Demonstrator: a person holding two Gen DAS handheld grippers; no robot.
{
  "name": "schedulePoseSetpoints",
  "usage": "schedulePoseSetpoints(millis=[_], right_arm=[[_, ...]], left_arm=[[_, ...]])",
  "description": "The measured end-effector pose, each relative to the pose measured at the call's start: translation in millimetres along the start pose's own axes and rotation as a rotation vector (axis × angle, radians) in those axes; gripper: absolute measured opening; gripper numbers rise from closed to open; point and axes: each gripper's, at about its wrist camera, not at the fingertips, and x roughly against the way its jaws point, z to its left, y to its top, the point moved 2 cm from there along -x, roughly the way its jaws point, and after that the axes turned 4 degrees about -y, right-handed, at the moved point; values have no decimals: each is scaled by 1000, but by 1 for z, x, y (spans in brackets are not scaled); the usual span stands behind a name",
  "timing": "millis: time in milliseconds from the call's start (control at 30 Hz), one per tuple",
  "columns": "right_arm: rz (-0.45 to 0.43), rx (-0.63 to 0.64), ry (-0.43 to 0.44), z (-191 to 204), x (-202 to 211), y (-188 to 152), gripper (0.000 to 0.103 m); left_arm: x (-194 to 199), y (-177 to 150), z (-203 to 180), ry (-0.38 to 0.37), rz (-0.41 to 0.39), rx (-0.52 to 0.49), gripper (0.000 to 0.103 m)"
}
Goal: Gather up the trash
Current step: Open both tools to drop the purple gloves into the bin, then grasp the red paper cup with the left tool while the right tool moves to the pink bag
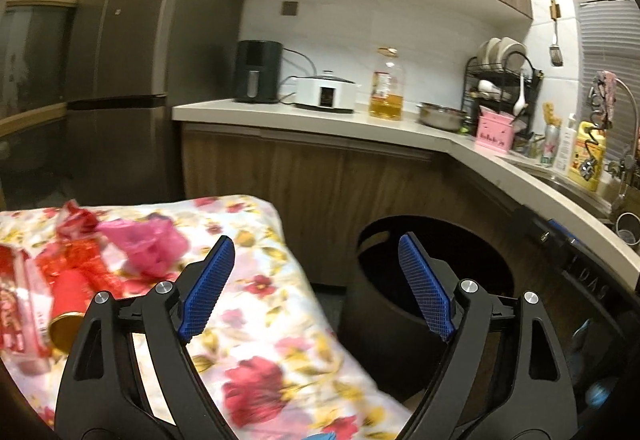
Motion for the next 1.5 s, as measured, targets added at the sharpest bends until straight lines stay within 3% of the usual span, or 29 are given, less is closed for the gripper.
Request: schedulePoseSetpoints(millis=[467, 633, 867, 1167, 1500], right_arm=[[20, 23, 72, 45, 23, -22, 65], [47, 43, 111, 65, 26, -35, 65], [72, 65, 162, 91, 28, -47, 65], [99, 82, 203, 118, 18, -58, 65], [127, 122, 252, 154, 2, -67, 65]], left_arm=[[53, -25, 62, 167, -19, 25, 82], [72, -44, 100, 269, -24, 38, 82], [77, -66, 149, 343, 12, 70, 82], [59, -77, 179, 370, 79, 55, 66], [37, -81, 198, 361, 164, 98, 31]])
